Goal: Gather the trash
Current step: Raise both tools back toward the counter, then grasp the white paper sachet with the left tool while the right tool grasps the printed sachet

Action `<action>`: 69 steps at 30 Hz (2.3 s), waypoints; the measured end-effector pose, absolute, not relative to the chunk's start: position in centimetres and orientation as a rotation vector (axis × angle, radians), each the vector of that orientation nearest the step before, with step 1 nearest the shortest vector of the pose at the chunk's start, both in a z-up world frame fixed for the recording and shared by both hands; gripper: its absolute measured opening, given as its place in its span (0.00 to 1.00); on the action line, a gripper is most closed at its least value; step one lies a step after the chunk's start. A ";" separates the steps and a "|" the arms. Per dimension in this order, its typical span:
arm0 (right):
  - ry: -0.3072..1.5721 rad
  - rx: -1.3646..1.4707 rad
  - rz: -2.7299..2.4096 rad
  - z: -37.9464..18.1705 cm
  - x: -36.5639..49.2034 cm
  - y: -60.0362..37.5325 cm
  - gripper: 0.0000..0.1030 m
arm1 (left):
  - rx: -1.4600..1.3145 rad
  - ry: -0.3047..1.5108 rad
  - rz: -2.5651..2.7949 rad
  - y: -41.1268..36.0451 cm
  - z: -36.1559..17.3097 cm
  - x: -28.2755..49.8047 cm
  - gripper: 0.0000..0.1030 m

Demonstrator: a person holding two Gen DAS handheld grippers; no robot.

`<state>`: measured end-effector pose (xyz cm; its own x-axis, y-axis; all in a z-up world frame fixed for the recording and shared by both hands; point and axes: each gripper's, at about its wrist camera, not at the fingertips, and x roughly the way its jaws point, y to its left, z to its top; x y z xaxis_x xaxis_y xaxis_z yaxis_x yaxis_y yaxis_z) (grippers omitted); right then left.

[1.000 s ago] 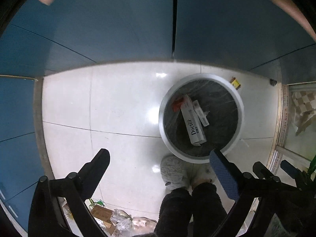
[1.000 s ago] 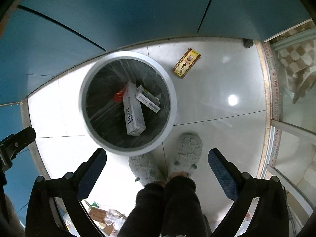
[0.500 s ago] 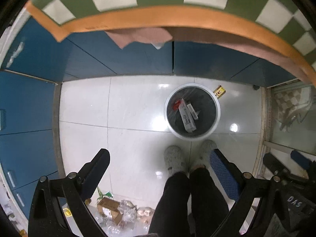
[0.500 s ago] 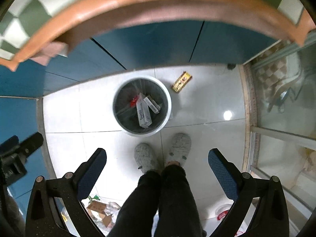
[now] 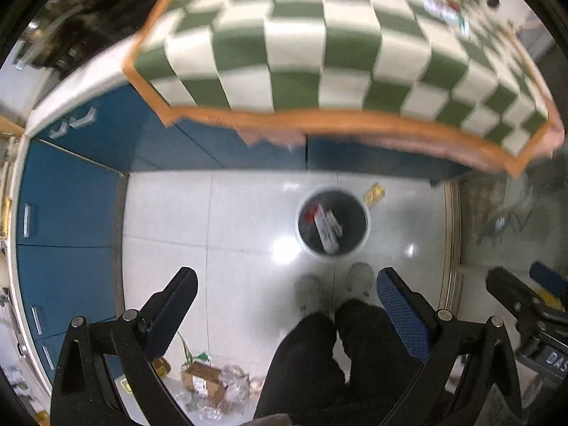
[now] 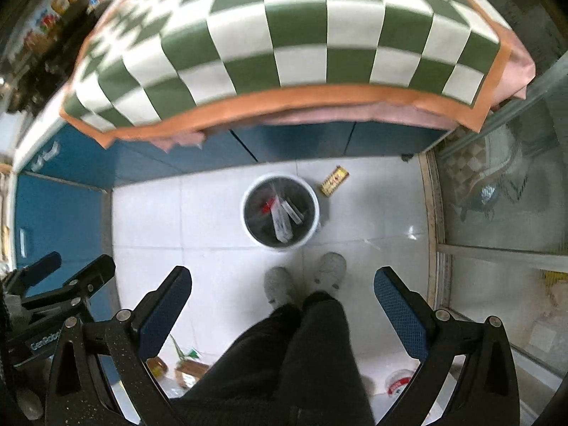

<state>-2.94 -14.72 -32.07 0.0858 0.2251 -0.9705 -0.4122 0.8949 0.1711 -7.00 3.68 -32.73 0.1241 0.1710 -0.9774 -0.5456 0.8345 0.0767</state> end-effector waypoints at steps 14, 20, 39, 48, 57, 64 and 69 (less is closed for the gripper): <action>1.256 0.152 0.411 -25.5 20.4 -15.2 1.00 | -0.204 1.118 0.713 8.0 -24.3 9.2 1.00; 1.336 0.141 0.375 -32.4 34.3 -10.1 0.92 | -0.218 1.228 0.788 10.0 -27.8 17.8 1.00; 1.167 0.055 0.479 -31.5 43.5 -8.9 0.05 | -0.341 1.295 0.623 10.7 -32.1 36.4 0.99; 1.262 0.207 0.386 -34.2 51.6 -16.3 0.04 | -0.363 1.305 0.468 10.4 -36.2 43.9 0.75; 1.341 0.298 0.536 -36.6 49.6 -16.7 0.04 | -0.271 1.265 0.490 8.4 -33.8 42.3 0.17; 1.313 0.260 0.594 -35.6 45.6 -16.3 0.03 | -0.234 1.187 0.539 5.4 -30.4 36.8 0.15; 1.264 0.192 0.641 -33.1 42.1 -14.9 0.03 | -0.201 1.133 0.561 4.2 -28.0 32.5 0.15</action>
